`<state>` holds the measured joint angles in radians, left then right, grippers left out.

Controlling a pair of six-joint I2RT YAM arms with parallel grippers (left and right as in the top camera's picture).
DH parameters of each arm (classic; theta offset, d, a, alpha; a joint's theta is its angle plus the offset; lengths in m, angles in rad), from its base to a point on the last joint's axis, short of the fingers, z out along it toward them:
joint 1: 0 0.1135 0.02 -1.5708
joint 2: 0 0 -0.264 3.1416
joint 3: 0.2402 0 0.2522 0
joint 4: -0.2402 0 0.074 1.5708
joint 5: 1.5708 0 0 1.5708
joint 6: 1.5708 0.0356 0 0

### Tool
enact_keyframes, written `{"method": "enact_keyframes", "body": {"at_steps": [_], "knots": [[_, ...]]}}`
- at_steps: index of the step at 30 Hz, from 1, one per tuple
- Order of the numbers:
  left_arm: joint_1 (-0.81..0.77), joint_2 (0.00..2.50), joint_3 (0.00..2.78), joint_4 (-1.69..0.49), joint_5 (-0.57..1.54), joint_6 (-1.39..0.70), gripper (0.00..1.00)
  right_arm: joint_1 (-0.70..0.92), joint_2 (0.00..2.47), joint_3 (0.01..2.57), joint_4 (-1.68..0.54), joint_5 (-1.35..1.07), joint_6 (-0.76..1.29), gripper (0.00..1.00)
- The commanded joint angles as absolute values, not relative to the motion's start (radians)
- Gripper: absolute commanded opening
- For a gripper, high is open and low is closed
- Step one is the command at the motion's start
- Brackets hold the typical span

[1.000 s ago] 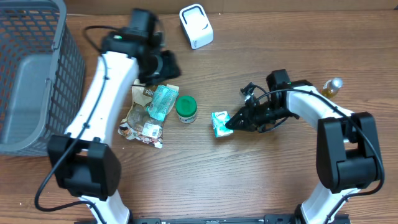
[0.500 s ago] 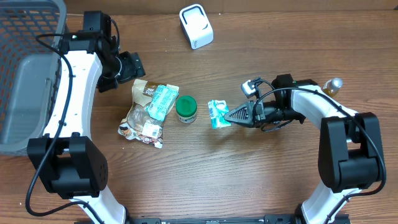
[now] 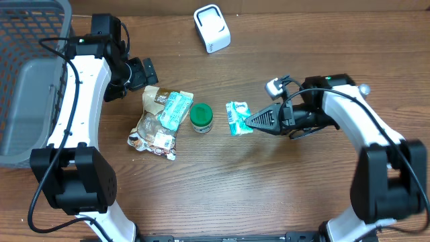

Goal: Scan the item barcode
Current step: 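Lift the tissue pack with the right gripper and withdraw the left arm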

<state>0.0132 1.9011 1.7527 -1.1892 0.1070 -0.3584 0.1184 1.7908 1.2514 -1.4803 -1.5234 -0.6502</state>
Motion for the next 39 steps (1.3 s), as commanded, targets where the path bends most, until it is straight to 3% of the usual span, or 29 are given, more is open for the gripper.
{"method": "enact_keyframes", "body": {"at_steps": [1, 12, 20, 26, 31, 39], "knots": [[0.012, 1.904, 1.740, -1.189, 0.094, -0.344, 1.00, 0.117, 1.678, 1.297, -1.525, -1.570, -0.794, 0.04], [0.012, 1.904, 1.740, -1.189, 0.094, -0.344, 1.00, 0.117, 1.578, 1.298, -1.525, -1.570, -0.794, 0.04], [0.012, 1.904, 1.740, -1.189, 0.094, -0.344, 1.00, 0.118, 1.579, 1.297, -1.331, -1.534, -0.775, 0.04], [0.012, 1.904, 1.740, -1.189, 0.094, -0.344, 1.00, 0.118, 1.579, 1.297, -1.178, -1.438, -0.596, 0.04], [0.012, 1.904, 1.740, -1.189, 0.094, -0.344, 1.00, 0.120, 1.579, 1.295, -0.970, -1.166, -0.257, 0.04], [0.012, 1.904, 1.740, -1.189, 0.094, -0.344, 1.00, 0.213, 1.579, 1.295, -0.808, -0.395, 0.175, 0.04]]}}
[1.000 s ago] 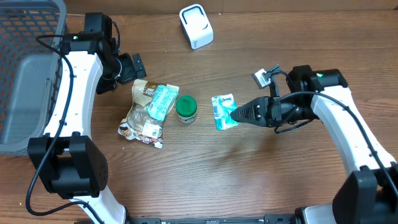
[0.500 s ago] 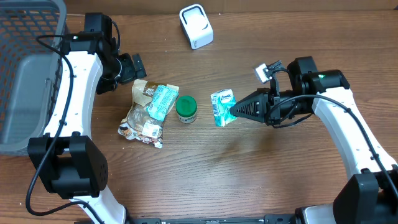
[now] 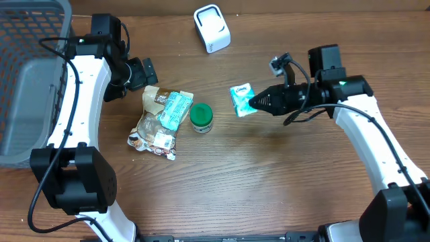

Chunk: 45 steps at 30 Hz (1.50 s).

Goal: Scan the item barcode
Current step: 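Lift the tissue pack with the right gripper and withdraw the left arm, then carry the tissue pack with the right gripper to the white scanner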

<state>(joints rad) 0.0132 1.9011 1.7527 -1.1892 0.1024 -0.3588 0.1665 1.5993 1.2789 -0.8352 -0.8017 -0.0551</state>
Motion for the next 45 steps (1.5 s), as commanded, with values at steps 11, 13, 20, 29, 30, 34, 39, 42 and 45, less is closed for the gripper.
{"method": "enact_keyframes", "body": {"at_steps": [11, 13, 20, 29, 30, 34, 39, 42, 45], "knots": [[0.012, 1.904, 1.740, -1.189, 0.094, -0.344, 1.00, 0.355, 1.594, 1.649, -0.935, -0.029, 0.216, 0.03], [0.012, 1.904, 1.740, -1.189, 0.094, -0.344, 0.99, 0.354, 1.608, 1.740, -0.980, -0.007, 0.209, 0.03], [0.012, 1.904, 1.740, -1.189, 0.094, -0.344, 1.00, 0.356, 1.698, 1.950, -0.930, 0.078, 0.086, 0.04], [0.012, 1.904, 1.740, -1.189, 0.094, -0.344, 1.00, 0.439, 1.863, 1.950, -0.629, 0.243, -0.097, 0.04], [0.012, 1.904, 1.740, -1.189, 0.094, -0.344, 1.00, 0.446, 1.888, 1.950, -0.598, 0.264, -0.118, 0.04], [0.012, 1.904, 1.740, -1.189, 0.094, -0.344, 1.00, 0.471, 1.984, 1.950, -0.497, 0.273, -0.250, 0.04], [0.012, 1.904, 1.740, -1.189, 0.094, -0.344, 1.00, 0.495, 2.105, 1.950, -0.399, 0.273, -0.445, 0.04], [0.012, 1.904, 1.740, -1.189, 0.094, -0.344, 1.00, 0.495, 2.168, 1.950, -0.350, 0.273, -0.536, 0.04], [0.012, 1.904, 1.740, -1.189, 0.094, -0.344, 1.00, 0.495, 2.219, 1.950, -0.301, 0.279, -0.580, 0.04]]}}
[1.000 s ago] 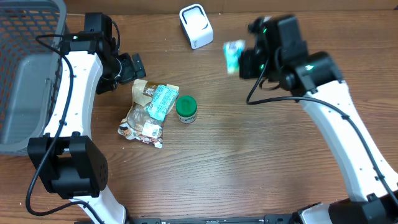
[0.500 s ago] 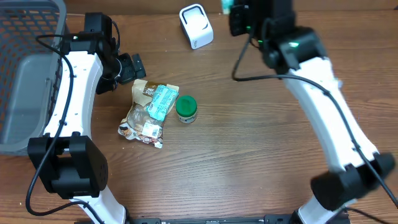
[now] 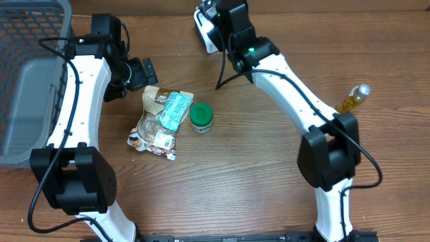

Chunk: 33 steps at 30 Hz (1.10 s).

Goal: Scan the item barcode
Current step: 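Carry the tissue pack with the right gripper to the white scanner, then hold the tissue pack over the white scanner with the right gripper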

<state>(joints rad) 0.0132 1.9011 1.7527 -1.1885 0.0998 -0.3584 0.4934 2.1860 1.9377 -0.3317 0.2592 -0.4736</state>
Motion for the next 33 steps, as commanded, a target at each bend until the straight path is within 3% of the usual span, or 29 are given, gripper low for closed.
{"method": "enact_keyframes", "body": {"at_steps": [1, 22, 33], "knots": [[0.012, 1.904, 1.740, -1.189, 0.094, -0.344, 1.00, 0.495, 2.237, 1.950, -0.281, 0.280, -0.591, 0.04], [0.012, 1.904, 1.740, -1.189, 0.094, -0.344, 1.00, 0.474, 2.367, 1.948, -0.029, 0.303, -0.600, 0.04], [0.012, 1.904, 1.740, -1.189, 0.094, -0.344, 1.00, 0.454, 2.436, 1.948, -0.006, 0.328, -0.601, 0.04]]}}
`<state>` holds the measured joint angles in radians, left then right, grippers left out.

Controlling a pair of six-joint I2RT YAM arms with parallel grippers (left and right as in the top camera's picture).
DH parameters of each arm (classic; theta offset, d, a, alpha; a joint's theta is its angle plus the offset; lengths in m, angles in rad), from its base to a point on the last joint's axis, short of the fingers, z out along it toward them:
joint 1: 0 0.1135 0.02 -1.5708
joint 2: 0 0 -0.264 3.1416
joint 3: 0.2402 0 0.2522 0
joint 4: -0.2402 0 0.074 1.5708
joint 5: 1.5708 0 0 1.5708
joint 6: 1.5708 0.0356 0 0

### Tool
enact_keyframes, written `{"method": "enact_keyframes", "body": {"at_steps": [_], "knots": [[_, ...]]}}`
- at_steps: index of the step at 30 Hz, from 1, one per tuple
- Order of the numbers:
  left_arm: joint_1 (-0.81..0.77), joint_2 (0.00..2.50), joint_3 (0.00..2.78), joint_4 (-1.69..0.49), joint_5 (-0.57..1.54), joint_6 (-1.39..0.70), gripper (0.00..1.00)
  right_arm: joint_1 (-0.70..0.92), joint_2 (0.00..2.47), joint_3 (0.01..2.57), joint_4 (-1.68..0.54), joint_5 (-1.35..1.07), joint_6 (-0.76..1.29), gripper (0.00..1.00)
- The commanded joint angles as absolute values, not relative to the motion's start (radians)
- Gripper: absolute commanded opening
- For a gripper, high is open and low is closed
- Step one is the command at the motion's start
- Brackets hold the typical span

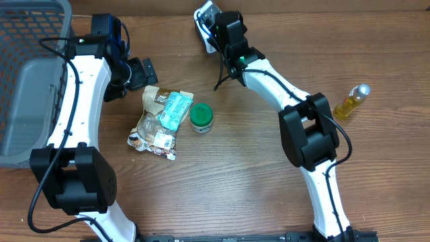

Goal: Scan the item barcode
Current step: 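Hold the tissue pack over the white scanner with the right gripper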

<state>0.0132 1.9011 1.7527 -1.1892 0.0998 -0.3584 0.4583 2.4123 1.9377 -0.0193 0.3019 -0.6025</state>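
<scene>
The white barcode scanner (204, 11) stands at the back middle of the table, mostly covered by my right arm. My right gripper (213, 32) hangs right over it, under the wrist, so its jaws do not show. The small teal packet is hidden from the overhead view. My left gripper (142, 70) rests open at the back left, just behind the pile of snack bags (156, 121), holding nothing.
A green-lidded jar (201, 117) stands right of the snack bags, and a teal pouch (176, 107) lies on top of them. A yellow bottle (352, 101) lies at the right. A grey basket (27, 101) fills the left edge.
My right wrist has moved slightly left and forward over the scanner, covering more of it. The left arm and the things on the table have not moved.
My right gripper was shut on a small teal packet lying right of the green jar. Then it held the packet further back, off the table. Then the arm reached over the scanner with the packet hidden beneath it, and it stays there now.
</scene>
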Motion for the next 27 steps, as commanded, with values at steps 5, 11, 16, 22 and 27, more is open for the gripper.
{"method": "enact_keyframes", "body": {"at_steps": [5, 11, 16, 22, 27], "knots": [[0.012, 1.904, 1.740, -1.189, 0.094, -0.344, 1.00, 0.451, 2.447, 1.948, 0.015, 0.344, -0.599, 0.04], [0.012, 1.904, 1.740, -1.189, 0.094, -0.344, 1.00, 0.451, 2.420, 1.948, 0.076, 0.382, -0.553, 0.04], [0.012, 1.904, 1.740, -1.189, 0.094, -0.344, 1.00, 0.449, 2.329, 1.948, 0.064, 0.383, -0.489, 0.04], [0.012, 1.904, 1.740, -1.189, 0.094, -0.344, 1.00, 0.449, 2.181, 1.948, -0.126, 0.381, -0.358, 0.04], [0.012, 1.904, 1.740, -1.189, 0.094, -0.344, 1.00, 0.442, 2.053, 1.948, -0.463, 0.381, -0.127, 0.04]]}}
